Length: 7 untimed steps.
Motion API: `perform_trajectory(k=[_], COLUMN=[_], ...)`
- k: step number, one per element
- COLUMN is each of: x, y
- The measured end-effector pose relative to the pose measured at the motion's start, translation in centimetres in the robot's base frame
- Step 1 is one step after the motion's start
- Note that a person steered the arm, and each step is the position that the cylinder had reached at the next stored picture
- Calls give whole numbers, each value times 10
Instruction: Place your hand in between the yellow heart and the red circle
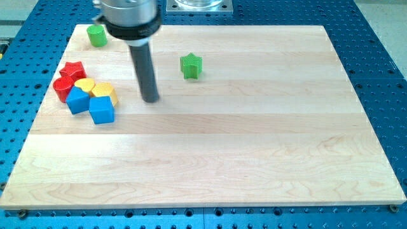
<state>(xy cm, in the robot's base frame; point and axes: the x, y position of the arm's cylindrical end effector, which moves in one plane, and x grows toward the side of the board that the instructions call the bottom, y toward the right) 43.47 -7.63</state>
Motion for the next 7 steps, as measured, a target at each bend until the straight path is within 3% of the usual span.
perform_trajectory(k=[1, 2, 3, 5, 6, 7], x=[92, 118, 117, 16, -18, -68], y=[-19, -161, -228, -221, -190, -105])
